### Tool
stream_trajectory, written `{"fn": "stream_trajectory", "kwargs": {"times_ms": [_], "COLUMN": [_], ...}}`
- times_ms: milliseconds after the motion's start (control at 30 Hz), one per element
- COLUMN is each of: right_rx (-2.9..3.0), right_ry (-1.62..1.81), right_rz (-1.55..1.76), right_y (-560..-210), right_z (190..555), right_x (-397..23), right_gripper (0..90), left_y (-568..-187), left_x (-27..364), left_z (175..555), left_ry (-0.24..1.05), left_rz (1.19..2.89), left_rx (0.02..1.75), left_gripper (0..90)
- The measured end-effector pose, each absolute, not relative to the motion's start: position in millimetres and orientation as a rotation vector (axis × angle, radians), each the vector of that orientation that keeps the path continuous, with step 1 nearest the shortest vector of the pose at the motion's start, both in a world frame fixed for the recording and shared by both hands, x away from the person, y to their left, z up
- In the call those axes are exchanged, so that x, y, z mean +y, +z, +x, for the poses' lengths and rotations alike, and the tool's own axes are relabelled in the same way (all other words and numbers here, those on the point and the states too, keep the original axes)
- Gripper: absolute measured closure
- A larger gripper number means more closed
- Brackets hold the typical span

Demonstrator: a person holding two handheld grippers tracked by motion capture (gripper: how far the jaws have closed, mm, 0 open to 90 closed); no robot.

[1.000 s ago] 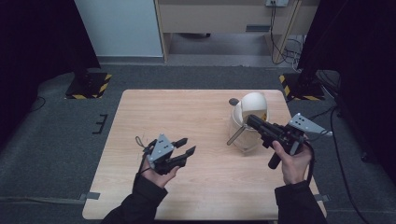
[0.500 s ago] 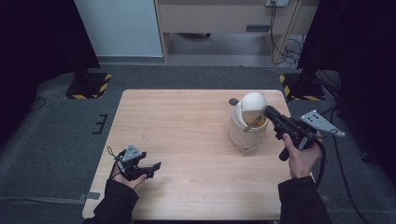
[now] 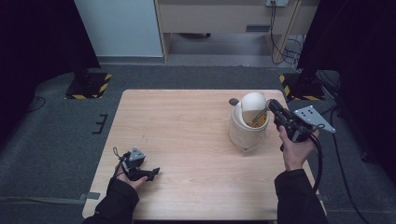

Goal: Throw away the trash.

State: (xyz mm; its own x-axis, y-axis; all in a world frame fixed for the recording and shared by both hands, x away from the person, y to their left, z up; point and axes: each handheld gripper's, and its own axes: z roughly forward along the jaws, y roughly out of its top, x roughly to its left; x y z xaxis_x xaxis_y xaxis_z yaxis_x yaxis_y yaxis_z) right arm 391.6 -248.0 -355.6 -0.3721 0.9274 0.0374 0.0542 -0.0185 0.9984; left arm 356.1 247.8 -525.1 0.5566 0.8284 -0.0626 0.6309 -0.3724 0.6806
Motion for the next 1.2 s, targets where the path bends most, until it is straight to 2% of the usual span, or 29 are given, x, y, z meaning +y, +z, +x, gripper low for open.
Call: {"fn": "stream_trajectory", "kwargs": {"times_ms": [800, 1067, 1100, 1133, 1200], "right_rx": [1.674, 1.702, 1.685, 1.685, 1.676], "right_ry": [1.322, 1.308, 1.312, 1.312, 1.315], "right_rz": [1.156, 1.18, 1.186, 1.186, 1.201], "right_y": [-409, -409, -406, -406, -404], "right_z": [417, 416, 413, 413, 408], "right_x": [-234, -238, -245, -245, -253], "right_gripper": [82.8, 67.9, 62.3, 62.3, 55.3], "left_y": [-525, -524, -524, -524, -524], "left_x": [248, 251, 251, 252, 252], "left_z": [356, 356, 356, 356, 357], "left_ry": [0.366, 0.371, 0.371, 0.373, 0.375], "left_rz": [2.116, 2.104, 2.104, 2.104, 2.102], "left_rx": [1.186, 1.197, 1.198, 1.2, 1.204], "left_gripper": [15.8, 16.0, 16.0, 16.0, 15.9]}}
